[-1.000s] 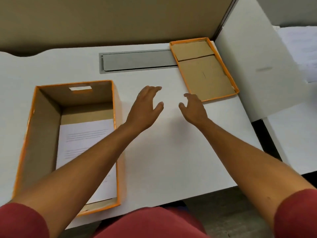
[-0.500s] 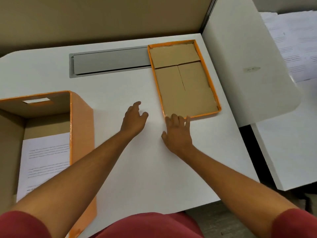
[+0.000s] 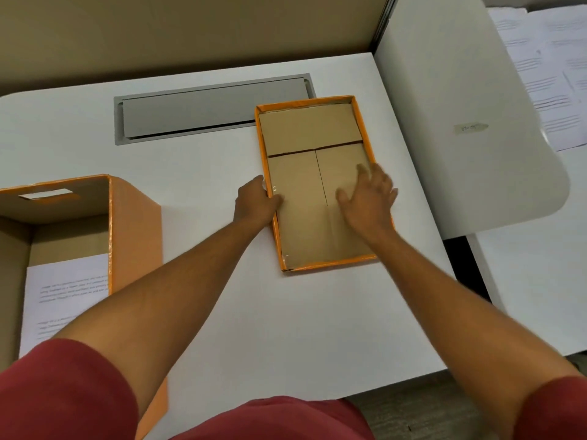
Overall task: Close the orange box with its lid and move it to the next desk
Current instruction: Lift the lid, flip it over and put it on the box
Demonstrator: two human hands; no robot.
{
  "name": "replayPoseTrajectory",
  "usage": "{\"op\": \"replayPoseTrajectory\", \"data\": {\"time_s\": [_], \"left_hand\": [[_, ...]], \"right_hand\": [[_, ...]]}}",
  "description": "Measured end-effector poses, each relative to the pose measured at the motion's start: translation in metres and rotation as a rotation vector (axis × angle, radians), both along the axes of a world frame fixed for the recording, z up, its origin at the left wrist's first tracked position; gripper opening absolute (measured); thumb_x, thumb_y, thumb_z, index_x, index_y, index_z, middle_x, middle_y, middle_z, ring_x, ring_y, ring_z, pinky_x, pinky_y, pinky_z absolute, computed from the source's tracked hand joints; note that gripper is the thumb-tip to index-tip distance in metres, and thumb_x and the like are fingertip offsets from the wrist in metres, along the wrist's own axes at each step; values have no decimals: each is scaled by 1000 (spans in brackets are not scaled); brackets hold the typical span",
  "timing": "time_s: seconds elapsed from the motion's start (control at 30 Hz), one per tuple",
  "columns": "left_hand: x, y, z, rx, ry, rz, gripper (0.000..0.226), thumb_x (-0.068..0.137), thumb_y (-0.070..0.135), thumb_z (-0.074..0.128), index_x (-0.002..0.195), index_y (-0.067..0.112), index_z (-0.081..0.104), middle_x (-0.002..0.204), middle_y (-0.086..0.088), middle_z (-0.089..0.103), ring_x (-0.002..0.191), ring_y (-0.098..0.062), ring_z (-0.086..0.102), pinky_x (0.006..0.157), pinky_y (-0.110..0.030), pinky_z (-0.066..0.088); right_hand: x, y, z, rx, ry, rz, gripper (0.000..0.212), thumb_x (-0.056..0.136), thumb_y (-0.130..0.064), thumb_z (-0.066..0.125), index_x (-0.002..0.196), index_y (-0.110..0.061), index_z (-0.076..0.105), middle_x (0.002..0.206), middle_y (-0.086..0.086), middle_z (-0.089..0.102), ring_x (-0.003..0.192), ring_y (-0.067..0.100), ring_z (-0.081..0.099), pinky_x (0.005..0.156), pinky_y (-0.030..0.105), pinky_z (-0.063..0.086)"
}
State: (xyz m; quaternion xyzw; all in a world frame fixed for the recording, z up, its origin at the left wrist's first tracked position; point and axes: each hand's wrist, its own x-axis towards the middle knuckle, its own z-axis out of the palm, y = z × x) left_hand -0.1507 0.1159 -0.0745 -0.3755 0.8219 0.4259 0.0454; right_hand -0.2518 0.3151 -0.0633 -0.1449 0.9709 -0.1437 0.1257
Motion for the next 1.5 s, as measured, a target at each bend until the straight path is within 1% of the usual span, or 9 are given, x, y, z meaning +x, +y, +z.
{"op": "replayPoseTrajectory", "data": {"time_s": [0.17, 0.43, 0.77, 0.9, 1.0, 1.1, 1.23, 1.37, 1.5], "left_hand": [[16, 5, -2, -38, 17, -54, 42, 92, 11, 75, 132, 9, 64, 117, -13, 75, 104, -32, 73, 84, -31, 53], [90, 21, -3, -17, -4, -82, 42, 92, 6, 70, 132, 14, 63, 90, 8, 61, 87, -22, 68, 68, -26, 49], [105, 19, 9, -42, -158, -177, 87, 86, 18, 81, 157, 12, 32, 148, -17, 42, 127, -38, 57, 97, -45, 56], [90, 21, 56, -44, -37, -94, 64, 98, 20, 68, 157, 14, 44, 162, -11, 36, 147, -34, 41, 108, -34, 42], [83, 29, 109, 209, 202, 81, 51, 105, 37, 56, 154, 22, 51, 157, -5, 51, 136, -26, 57, 110, -42, 51], [77, 35, 151, 413, 274, 143, 58, 103, 53, 53, 154, 26, 49, 147, 0, 60, 120, -23, 66, 80, -43, 66], [81, 36, 169, 191, 299, 99, 59, 101, 43, 62, 155, 24, 45, 125, 8, 56, 102, -16, 60, 65, -27, 58], [87, 31, 169, 67, 292, 117, 54, 101, 36, 65, 151, 20, 50, 135, -2, 63, 106, -20, 64, 87, -43, 62], [98, 23, 170, 15, 333, 139, 27, 100, 28, 64, 124, 15, 65, 106, 0, 66, 76, -5, 58, 69, -18, 45]], "right_hand": [[-36, 14, -8, -127, -220, -181, 86, 97, -45, 65, 161, -7, 22, 162, 20, 34, 148, 42, 33, 113, 54, 40], [51, 40, -11, -227, -313, -207, 87, 100, -45, 62, 165, -13, 15, 169, 12, 28, 155, 35, 27, 118, 50, 36], [53, 47, 71, -556, -368, -420, 60, 96, -26, 70, 151, -23, 46, 137, 9, 63, 118, 27, 65, 93, 40, 57], [71, 27, 129, -715, -357, -340, 53, 94, -15, 71, 143, -26, 55, 118, 1, 71, 101, 14, 69, 81, 36, 61], [100, 3, 159, -777, -346, -215, 53, 94, -17, 73, 142, -30, 53, 120, -3, 72, 104, 13, 71, 88, 38, 63], [123, -23, 168, -812, -351, -120, 52, 97, -25, 71, 144, -33, 49, 126, -10, 68, 102, 8, 69, 85, 29, 61], [144, -45, 159, -854, -354, -96, 50, 101, -20, 64, 146, -32, 47, 128, -13, 63, 98, 8, 69, 82, 23, 61], [141, -51, 140, -951, -425, -178, 38, 105, -15, 55, 141, -27, 51, 107, -17, 72, 93, 10, 76, 79, 24, 63], [140, -51, 95, -822, -515, -243, 32, 104, -21, 52, 136, -23, 57, 123, 2, 73, 104, 17, 72, 92, 38, 61]]}}
